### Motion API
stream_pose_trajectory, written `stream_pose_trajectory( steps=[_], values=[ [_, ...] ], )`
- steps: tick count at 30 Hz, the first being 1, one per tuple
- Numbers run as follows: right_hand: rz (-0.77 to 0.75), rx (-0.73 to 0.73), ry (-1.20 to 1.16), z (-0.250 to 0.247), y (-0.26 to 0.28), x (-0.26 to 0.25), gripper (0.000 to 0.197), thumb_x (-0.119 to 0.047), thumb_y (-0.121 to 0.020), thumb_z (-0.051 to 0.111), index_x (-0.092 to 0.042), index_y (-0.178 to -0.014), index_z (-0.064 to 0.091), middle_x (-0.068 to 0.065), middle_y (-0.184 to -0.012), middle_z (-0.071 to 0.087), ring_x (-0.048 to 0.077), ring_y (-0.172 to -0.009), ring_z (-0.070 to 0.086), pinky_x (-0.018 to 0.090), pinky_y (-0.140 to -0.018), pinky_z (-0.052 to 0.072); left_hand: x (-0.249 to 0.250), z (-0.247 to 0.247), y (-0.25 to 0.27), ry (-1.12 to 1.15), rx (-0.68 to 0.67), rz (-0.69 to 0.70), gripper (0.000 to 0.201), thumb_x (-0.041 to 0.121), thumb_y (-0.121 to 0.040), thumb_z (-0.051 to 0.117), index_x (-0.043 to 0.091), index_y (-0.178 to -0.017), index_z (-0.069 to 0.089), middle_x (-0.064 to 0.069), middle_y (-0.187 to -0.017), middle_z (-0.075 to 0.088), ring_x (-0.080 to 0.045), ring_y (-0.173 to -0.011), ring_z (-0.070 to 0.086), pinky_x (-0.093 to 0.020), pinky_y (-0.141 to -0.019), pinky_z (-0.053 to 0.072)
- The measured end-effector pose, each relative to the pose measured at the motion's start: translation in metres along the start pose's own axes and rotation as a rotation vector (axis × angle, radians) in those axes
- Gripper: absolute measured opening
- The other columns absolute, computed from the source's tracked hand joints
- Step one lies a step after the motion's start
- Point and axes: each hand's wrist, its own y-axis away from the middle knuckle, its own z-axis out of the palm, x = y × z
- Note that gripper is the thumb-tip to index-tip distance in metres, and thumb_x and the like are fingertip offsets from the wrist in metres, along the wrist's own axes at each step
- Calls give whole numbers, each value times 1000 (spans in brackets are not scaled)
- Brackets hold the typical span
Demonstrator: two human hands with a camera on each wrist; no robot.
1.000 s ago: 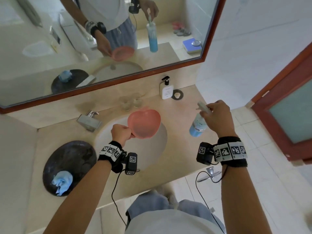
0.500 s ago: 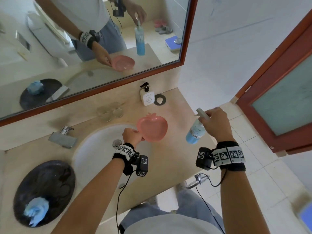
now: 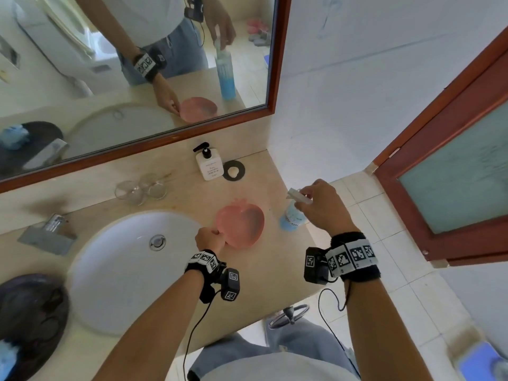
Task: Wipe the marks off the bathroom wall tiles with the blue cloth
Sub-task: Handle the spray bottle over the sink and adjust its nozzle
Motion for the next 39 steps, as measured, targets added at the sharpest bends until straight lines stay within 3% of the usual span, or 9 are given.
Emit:
stream_pose_trajectory(
  steps=[7, 9, 11, 16, 20, 23, 27, 32, 39],
  values=[
    [-39, -78, 16, -4, -15, 2, 16, -24, -89, 76, -14, -101, 78, 5, -103, 56, 23, -87, 63, 34, -78, 49, 13, -3, 15, -75, 77, -4, 32, -1, -89, 60, 17, -62, 59, -8, -63, 54, -26, -70, 44, -35, -64, 38],
    [-50, -95, 28, -6, -17, 0, 16, -23, -90, 75, -12, -100, 79, 6, -102, 58, 24, -88, 63, 35, -79, 52, 19, -8, 20, -77, 57, -30, 21, 3, -93, 60, 17, -80, 69, -9, -80, 64, -35, -81, 57, -34, -73, 43],
    [-60, -126, 30, -10, -18, -4, 16, -22, -91, 74, -10, -100, 79, 7, -100, 63, 25, -89, 65, 37, -79, 54, 24, -12, 24, -59, 50, -12, 25, 7, -94, 62, 8, -118, 70, -12, -114, 72, -34, -102, 66, -33, -80, 47],
    [-150, -221, 9, -24, -16, -24, 21, -23, -94, 74, -11, -111, 76, 2, -107, 63, 20, -94, 62, 28, -76, 43, 61, -25, 54, -55, -162, 400, 52, 17, -87, 81, 20, -136, 62, 7, -128, 66, -15, -120, 62, -22, -91, 50],
    [-213, -217, -80, -37, -16, -50, 23, -29, -93, 75, -17, -113, 76, -6, -107, 60, 16, -98, 58, 28, -82, 41, 94, -34, 82, -191, -234, 659, 96, 50, -73, 91, 26, -153, 44, 10, -148, 54, -8, -131, 52, -31, -111, 43],
    [-291, -205, -171, -46, -12, -77, 16, -32, -90, 77, -22, -102, 78, -10, -99, 63, 11, -81, 60, 25, -72, 42, 109, -43, 102, -239, -152, 717, 99, 65, -64, 89, 31, -146, 44, 12, -141, 57, -9, -126, 55, -34, -105, 48],
    [-418, -138, -231, -53, -3, -112, 22, -36, -92, 75, -19, -104, 79, -8, -101, 69, 2, -73, 58, 22, -66, 41, 111, -69, 112, -134, 80, 773, 69, 62, -67, 89, 27, -120, 62, 12, -109, 69, -9, -97, 66, -35, -82, 61],
    [-482, -118, -253, -43, 5, -142, 24, -44, -85, 83, -26, -99, 75, -13, -93, 69, 1, -70, 58, 10, -61, 40, 105, -112, 119, -70, 224, 780, 62, 61, -66, 87, 28, -116, 70, 17, -102, 71, -5, -89, 69, -31, -76, 63],
    [-565, -156, -180, -23, 13, -173, 29, -39, -79, 89, -27, -82, 63, -15, -72, 60, -3, -63, 55, 7, -57, 40, 92, -150, 127, -114, 240, 768, 62, 62, -65, 84, 25, -114, 72, 9, -102, 76, -7, -85, 70, -34, -75, 64]
  ],
)
